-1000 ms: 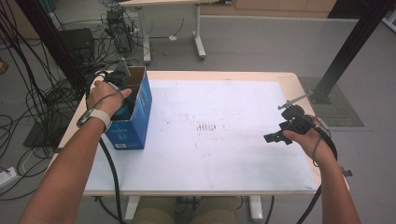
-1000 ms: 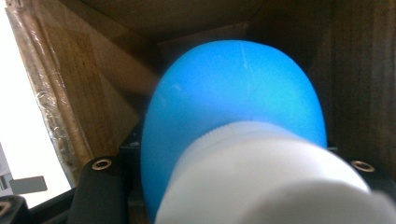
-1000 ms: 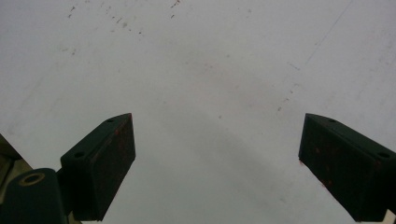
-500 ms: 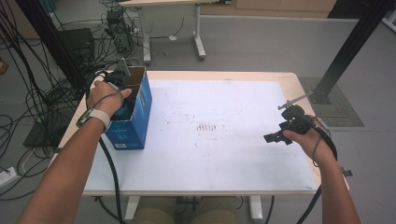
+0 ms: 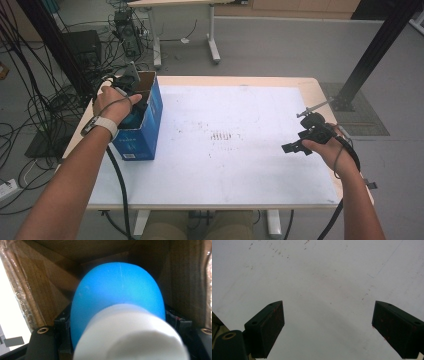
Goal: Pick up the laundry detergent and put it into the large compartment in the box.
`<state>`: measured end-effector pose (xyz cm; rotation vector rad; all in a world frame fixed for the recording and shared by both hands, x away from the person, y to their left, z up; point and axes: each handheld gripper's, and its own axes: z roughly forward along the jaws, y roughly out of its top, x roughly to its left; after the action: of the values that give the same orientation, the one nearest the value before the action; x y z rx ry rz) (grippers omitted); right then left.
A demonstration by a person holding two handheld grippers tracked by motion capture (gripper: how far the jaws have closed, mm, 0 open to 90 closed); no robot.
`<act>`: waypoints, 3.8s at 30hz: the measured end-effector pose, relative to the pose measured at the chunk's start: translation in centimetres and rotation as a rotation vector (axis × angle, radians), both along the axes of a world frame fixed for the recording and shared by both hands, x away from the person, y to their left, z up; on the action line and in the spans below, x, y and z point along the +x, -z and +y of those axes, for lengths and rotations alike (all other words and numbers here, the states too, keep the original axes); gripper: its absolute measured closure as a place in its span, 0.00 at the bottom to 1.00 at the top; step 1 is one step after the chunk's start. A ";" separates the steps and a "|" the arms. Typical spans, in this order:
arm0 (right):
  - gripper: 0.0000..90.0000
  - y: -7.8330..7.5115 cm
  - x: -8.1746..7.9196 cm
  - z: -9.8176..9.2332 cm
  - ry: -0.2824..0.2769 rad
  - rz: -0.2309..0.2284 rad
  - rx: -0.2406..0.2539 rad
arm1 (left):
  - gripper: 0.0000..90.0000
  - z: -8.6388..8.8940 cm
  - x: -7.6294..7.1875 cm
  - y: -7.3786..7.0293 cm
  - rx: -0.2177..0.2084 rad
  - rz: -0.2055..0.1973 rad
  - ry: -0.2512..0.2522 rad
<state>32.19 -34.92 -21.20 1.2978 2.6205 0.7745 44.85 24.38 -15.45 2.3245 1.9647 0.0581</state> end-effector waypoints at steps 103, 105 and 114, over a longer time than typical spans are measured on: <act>0.12 -4.0 -1.3 2.4 0.040 -0.007 -0.074 | 0.06 -14.6 -0.3 -14.3 -0.040 -0.202 1.127; 0.12 -3.8 -1.4 2.3 0.039 -0.008 -0.074 | 0.06 -15.0 -0.3 -14.0 -0.038 -0.206 1.140; 0.12 -3.9 -1.7 2.2 0.050 -0.007 -0.074 | 0.06 -16.3 -0.4 -12.5 -0.065 -0.219 1.191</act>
<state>30.52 -32.71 -17.34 1.3321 2.5743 0.6673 44.49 8.13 -2.94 2.8433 0.2838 0.1363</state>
